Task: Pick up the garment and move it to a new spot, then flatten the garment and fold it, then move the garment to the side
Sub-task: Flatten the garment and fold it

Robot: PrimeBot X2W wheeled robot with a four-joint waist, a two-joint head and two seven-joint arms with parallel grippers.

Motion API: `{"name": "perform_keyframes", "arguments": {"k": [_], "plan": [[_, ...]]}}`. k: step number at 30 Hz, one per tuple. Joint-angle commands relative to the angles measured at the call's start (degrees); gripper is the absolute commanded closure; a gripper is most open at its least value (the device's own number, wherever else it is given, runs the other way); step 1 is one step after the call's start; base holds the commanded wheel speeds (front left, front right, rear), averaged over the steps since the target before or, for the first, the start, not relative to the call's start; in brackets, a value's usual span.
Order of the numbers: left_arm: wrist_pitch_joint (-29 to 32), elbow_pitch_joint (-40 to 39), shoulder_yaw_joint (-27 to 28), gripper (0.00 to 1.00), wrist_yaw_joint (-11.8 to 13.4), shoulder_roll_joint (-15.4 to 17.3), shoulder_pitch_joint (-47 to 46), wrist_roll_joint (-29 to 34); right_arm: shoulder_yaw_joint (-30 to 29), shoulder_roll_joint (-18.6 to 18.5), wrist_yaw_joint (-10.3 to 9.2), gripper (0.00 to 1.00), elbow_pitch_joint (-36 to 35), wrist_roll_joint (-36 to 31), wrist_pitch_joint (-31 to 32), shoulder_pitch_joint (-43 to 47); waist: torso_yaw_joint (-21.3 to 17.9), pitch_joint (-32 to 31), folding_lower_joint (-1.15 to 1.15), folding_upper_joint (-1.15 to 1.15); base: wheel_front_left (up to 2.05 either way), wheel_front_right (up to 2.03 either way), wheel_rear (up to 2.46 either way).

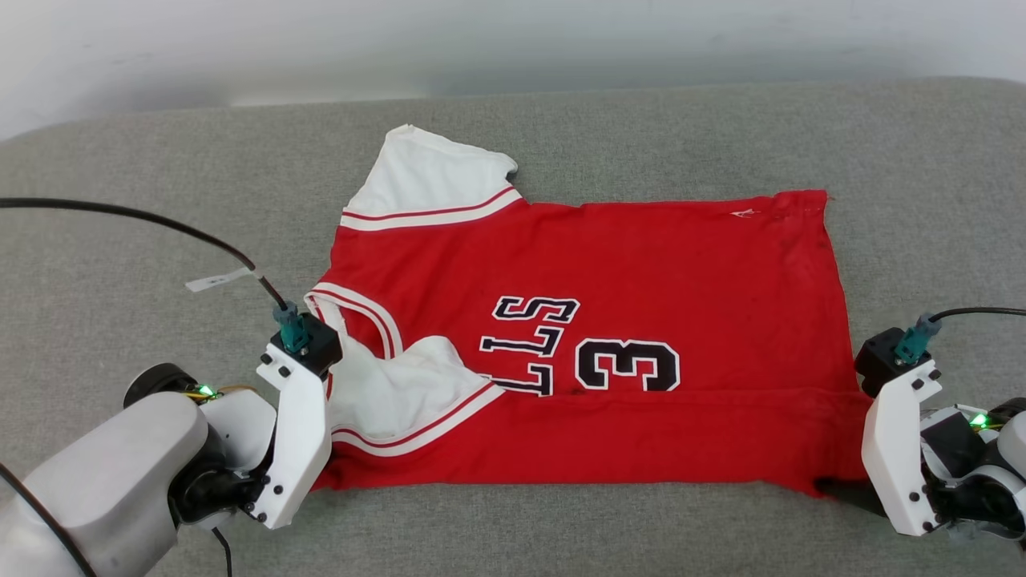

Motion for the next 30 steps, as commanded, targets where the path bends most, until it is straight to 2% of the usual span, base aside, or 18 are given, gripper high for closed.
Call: {"name": "perform_keyframes", "arguments": {"k": [1,4,5,6,7,9,14,23,27,30], "plan": [[-0.4,-0.1,-0.2,1.0,0.0,0.1,-0.5,0.1,1.4,2.1,0.0,0.0,0.9,0.4,-0.5,2.1,0.1,0.4,0.0,0.0,0.0,0.0,0.0],[-0.8,0.0,-0.9,1.0,0.0,0.5,-0.6,-0.3,2.8,4.3,0.0,0.0,2.6,-0.2,-2.2,2.3,0.0,0.6,0.0,0.0,0.0,0.0,0.0],[-0.9,0.1,-1.1,1.0,0.0,0.6,-0.6,-0.4,3.0,4.7,0.0,0.4,2.7,-0.3,-3.1,2.1,0.0,0.6,0.0,0.0,0.0,0.0,0.0],[-1.0,0.2,-1.3,1.0,0.0,0.7,-0.6,-0.5,2.8,4.9,0.0,0.92,2.8,-0.3,-4.3,1.5,-0.1,0.4,0.0,0.0,0.0,0.0,0.0],[-1.1,0.2,-1.5,1.0,0.0,0.8,-0.4,-0.6,2.9,4.8,0.0,1.0,2.7,-0.3,-5.1,1.1,-0.1,0.1,0.0,0.0,0.0,0.0,0.0],[-1.4,0.3,-1.6,1.0,0.0,1.1,0.1,-0.9,3.1,4.0,0.02,1.0,2.0,-0.3,-6.6,0.2,-0.2,-0.7,0.0,0.0,0.0,0.0,0.0],[-1.6,-1.7,-2.1,1.0,0.0,2.3,1.6,-1.6,3.3,-1.1,-0.01,1.0,-0.8,0.6,-9.0,0.1,-0.2,-3.6,0.0,0.0,0.0,0.0,0.0],[-1.4,-5.9,-3.1,1.0,1.5,5.4,5.1,-2.4,3.6,-8.2,-0.02,1.0,-6.3,2.7,-8.6,2.9,-0.2,-5.5,0.0,0.0,0.0,0.0,0.0],[-2.3,-6.2,-3.6,1.0,2.4,5.2,6.9,-2.6,3.5,-8.3,-0.02,1.0,-6.7,4.2,-9.2,4.9,-0.3,-4.9,0.0,0.0,0.0,0.0,0.0],[-2.4,-5.0,-4.5,1.0,2.7,4.5,7.7,-1.6,4.3,-7.1,-0.02,1.0,-5.4,3.5,-9.1,5.7,-0.5,-4.3,0.0,0.0,0.0,0.0,0.0]]}}
